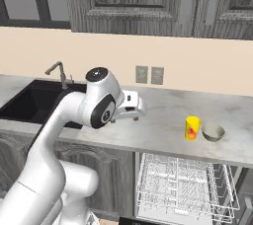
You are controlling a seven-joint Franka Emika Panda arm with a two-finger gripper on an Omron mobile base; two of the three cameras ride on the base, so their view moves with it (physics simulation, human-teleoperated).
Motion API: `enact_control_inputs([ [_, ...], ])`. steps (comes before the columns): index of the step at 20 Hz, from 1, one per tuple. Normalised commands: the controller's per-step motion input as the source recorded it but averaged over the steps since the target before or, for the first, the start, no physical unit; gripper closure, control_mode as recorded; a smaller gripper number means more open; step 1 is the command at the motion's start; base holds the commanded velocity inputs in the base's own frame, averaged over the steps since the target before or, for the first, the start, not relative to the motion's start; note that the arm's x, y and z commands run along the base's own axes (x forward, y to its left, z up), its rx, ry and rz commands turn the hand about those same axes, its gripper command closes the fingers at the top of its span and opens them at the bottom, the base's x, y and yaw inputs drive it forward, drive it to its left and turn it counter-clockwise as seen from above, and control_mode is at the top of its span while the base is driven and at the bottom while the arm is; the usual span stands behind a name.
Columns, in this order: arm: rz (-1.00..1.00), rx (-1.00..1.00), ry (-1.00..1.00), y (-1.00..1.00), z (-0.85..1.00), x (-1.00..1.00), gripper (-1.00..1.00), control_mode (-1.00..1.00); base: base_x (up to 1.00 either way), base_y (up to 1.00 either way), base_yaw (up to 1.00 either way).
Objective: Pick up the cup and bowl from the counter, place them in the dishwasher, and close the dishwasher door.
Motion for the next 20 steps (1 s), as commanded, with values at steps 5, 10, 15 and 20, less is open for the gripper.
enact_control_inputs([
  [5, -0.01, -0.07, 0.0, -0.46, -0.03, 0.13, -1.0, -1.0, 0.0, 0.0, 0.0],
  [10, -0.03, -0.06, 0.0, -0.47, -0.01, 0.15, -1.0, -1.0, 0.0, 0.0, 0.0],
  [15, -0.01, -0.02, 0.0, -0.44, -0.12, 0.18, -1.0, -1.0, 0.0, 0.0, 0.0],
  [20, 0.0, 0.0, 0.0, -0.43, -0.25, 0.33, -1.0, -1.0, 0.0, 0.0, 0.0],
])
